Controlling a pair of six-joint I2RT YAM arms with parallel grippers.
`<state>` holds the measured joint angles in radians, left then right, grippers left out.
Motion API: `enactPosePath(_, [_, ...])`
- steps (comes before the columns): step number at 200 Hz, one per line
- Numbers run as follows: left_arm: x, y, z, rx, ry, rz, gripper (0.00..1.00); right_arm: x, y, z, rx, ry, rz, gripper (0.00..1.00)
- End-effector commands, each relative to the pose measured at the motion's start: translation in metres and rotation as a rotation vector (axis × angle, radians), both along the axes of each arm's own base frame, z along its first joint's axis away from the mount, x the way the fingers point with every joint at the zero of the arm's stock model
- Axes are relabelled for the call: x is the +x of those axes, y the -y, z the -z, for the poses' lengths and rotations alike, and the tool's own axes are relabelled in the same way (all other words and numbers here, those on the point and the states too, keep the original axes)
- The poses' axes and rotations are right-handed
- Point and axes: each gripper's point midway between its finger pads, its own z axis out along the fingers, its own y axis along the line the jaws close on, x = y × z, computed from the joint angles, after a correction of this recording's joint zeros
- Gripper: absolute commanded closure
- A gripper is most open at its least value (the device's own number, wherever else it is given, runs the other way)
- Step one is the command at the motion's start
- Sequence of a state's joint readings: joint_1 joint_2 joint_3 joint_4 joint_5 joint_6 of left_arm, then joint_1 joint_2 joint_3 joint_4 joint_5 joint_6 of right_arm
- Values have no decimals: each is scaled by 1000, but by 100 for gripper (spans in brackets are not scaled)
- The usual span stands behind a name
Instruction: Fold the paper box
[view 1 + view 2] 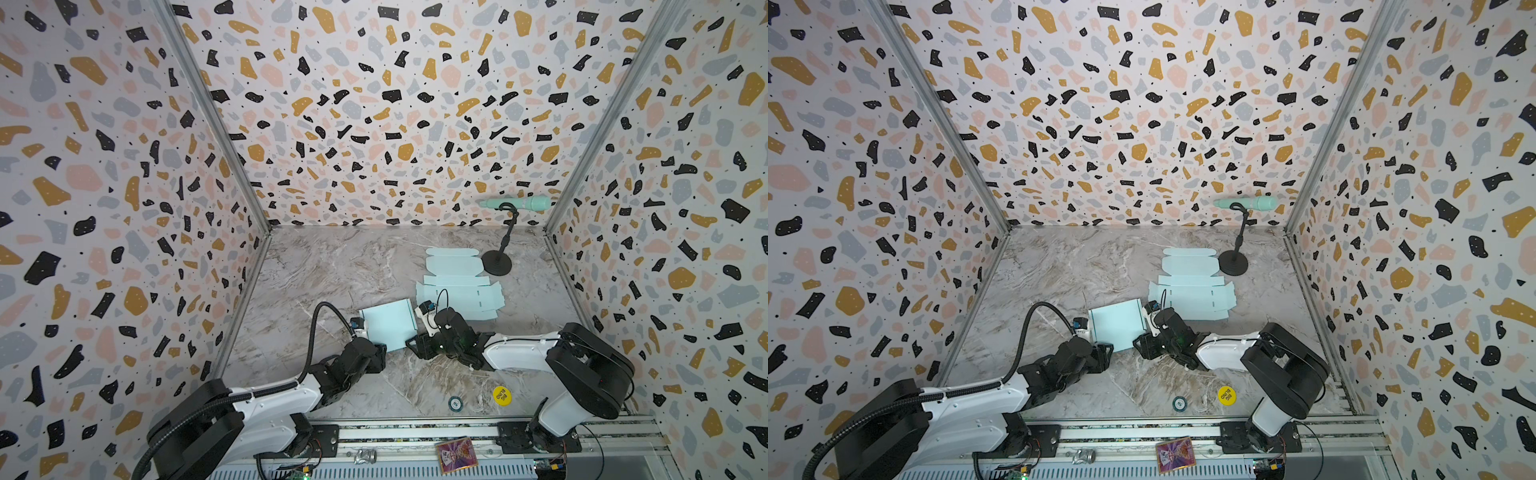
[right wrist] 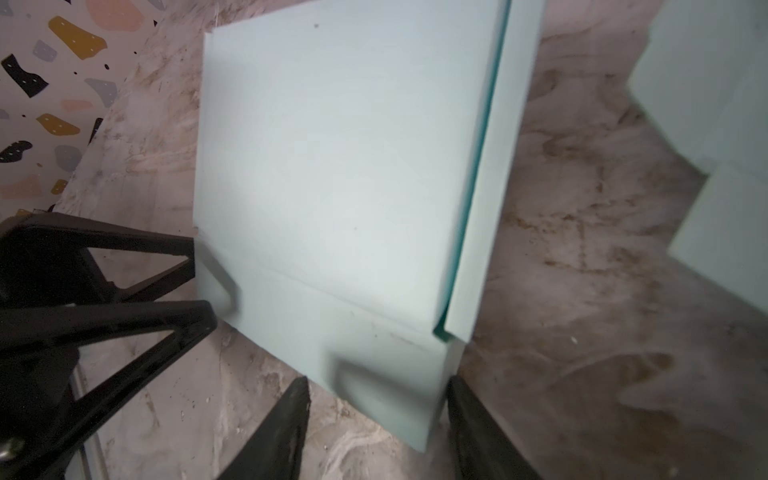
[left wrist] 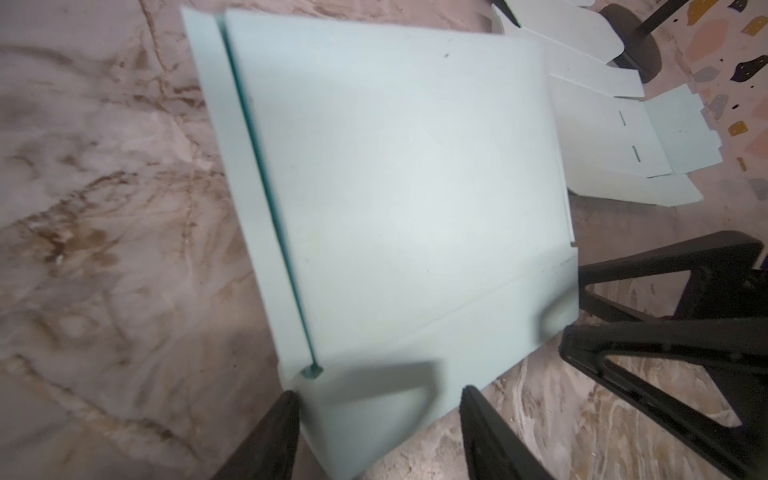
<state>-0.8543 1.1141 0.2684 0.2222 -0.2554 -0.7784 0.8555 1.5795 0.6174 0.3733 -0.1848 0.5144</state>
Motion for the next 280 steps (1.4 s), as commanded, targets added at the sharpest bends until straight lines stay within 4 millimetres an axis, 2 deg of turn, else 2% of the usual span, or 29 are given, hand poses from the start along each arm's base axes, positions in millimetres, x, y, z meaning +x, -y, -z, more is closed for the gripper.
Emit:
enactPosePath(1, [2,-1,-11,17,20,0,27,7,13,-18,11,43,33,41])
enactPosePath(22, [0,-5,-15,59,11,6,18,14,27,-27,14,60,65,36])
enactPosePath(38, [0,-11,-22,102,9,-3,18,18,36,-33,6,78,87,33])
enactPosePath(60, [6,-19,-43,146,45,-30,18,17,46,-43,18,93,106,32])
enactPosePath(81, [17,-21,-67,160,96,-41,20,11,48,-44,26,86,99,31])
enactPosePath(118, [34,-22,-81,165,115,-43,21,10,45,-44,42,79,83,31])
enactPosePath(142, [44,-27,-78,133,95,-51,31,10,38,-45,53,76,60,32])
enactPosePath(189, [25,-12,-42,24,22,-9,31,11,22,-40,56,68,22,30])
enactPosePath(239, [22,2,-29,-29,4,-1,34,15,8,-40,66,67,-3,30])
enactPosePath(280, [19,3,-25,-46,0,-15,34,18,-1,-37,62,63,-13,30])
